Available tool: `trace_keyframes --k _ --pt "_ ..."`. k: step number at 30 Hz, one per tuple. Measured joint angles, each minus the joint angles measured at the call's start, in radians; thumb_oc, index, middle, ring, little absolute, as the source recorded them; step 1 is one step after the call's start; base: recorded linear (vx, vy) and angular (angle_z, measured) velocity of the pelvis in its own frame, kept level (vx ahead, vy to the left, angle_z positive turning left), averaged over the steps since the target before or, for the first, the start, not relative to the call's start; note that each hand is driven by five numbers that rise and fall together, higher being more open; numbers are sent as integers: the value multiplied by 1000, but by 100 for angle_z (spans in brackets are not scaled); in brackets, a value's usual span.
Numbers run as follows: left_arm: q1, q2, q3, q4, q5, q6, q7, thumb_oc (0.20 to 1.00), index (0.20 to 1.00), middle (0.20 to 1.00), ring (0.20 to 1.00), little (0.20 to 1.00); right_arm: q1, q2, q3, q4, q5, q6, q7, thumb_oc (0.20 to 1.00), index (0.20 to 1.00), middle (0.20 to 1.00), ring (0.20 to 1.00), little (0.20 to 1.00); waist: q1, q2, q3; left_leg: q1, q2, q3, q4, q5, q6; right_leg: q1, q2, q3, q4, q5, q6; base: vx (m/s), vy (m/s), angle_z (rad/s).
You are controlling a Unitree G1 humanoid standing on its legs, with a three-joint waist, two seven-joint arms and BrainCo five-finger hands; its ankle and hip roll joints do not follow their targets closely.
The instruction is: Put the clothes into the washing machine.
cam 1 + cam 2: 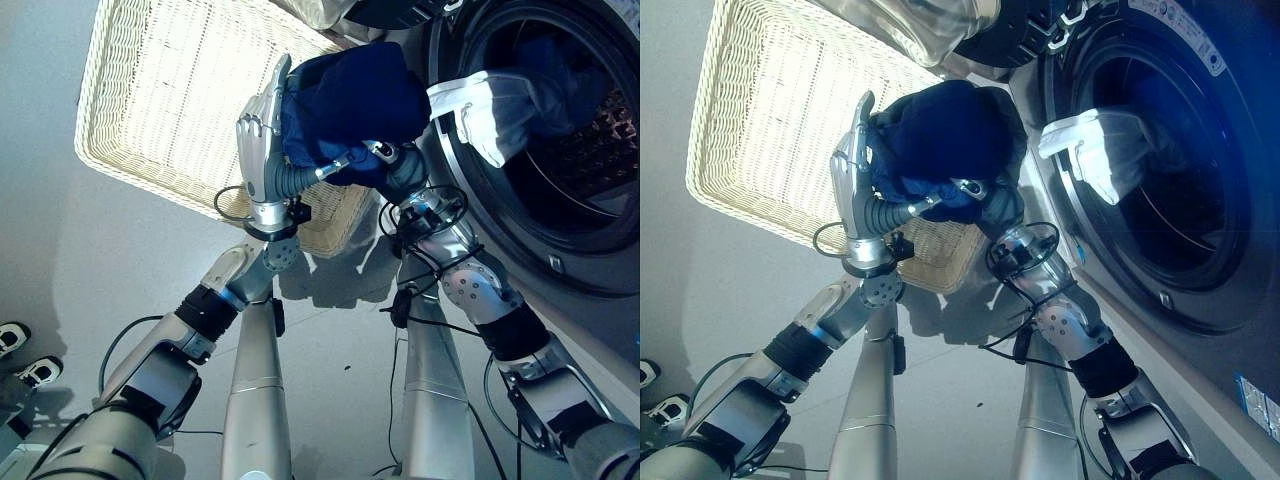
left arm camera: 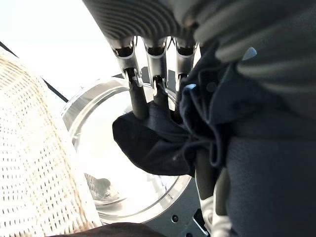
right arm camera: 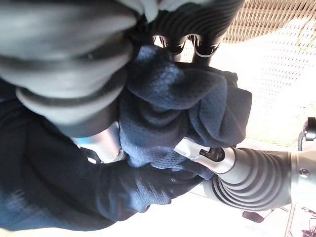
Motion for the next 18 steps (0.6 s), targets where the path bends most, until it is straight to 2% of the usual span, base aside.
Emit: trace_keyframes --k 15,18 --pt "4 0 1 4 -1 2 1 1000 1000 1000 1000 1000 8 0 -10 0 0 1 -1 200 200 200 200 200 -1 0 0 0 0 1 0 -1 0 -1 0 1 0 0 0 0 0 0" --pt "5 -1 1 10 -10 2 5 1000 1000 1000 1000 1000 13 2 -13 4 0 -15 -4 200 200 200 200 200 -1 0 0 0 0 1 0 -1 0 -1 0 1 0 0 0 0 0 0"
